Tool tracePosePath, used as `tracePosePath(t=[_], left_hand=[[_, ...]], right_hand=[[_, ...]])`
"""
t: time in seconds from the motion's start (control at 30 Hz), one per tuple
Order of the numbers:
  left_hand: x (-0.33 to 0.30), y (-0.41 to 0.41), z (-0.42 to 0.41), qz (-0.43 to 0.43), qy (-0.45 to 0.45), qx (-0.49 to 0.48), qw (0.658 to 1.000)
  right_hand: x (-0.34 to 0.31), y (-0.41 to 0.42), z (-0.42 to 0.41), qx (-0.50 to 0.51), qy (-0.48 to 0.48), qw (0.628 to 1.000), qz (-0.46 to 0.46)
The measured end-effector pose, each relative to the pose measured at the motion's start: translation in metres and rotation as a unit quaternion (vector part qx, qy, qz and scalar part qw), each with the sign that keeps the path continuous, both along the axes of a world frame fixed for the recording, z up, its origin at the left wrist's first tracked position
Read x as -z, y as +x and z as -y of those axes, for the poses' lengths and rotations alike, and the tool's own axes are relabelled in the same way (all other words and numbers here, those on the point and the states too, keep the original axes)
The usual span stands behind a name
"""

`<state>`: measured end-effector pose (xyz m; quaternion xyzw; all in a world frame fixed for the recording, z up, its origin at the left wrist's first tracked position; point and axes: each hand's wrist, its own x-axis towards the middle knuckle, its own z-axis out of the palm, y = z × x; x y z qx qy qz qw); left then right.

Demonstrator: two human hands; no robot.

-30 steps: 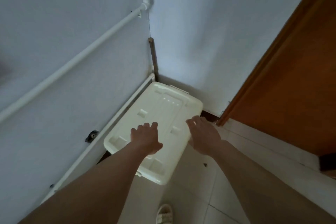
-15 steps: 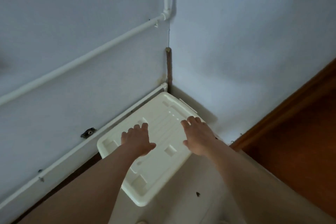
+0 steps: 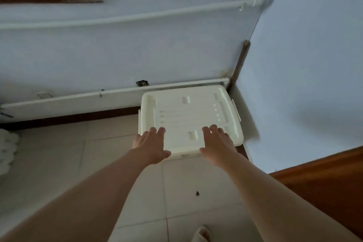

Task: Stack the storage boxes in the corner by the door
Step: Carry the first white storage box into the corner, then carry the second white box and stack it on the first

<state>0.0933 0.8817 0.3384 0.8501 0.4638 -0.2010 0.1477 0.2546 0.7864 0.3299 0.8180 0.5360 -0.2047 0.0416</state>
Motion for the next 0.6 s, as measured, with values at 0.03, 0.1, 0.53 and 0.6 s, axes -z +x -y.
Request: tracePosePath(t=[0.03, 0.1, 0.53, 0.6], left_hand=[[0.0, -0.009, 0.007, -0.001, 0.001, -0.015, 1.0], [-0.003, -0.027, 0.022, 0.007, 0.003, -0.046, 0.999], [-0.01, -0.183, 0.166, 0.06, -0.001, -0.12, 0.991], [-0.007, -0.214, 0.188, 0.051, -0.005, -0.141, 0.989]], right_hand=[[-0.001, -0.006, 0.006, -0.008, -0.001, 1.0, -0.001], [-0.004, -0.019, 0.019, -0.022, -0.003, 1.0, 0.004], [-0.018, -0.168, 0.131, -0.108, -0.001, 0.993, 0.048], [-0.017, -0.197, 0.15, -0.131, -0.008, 0.99, 0.045]])
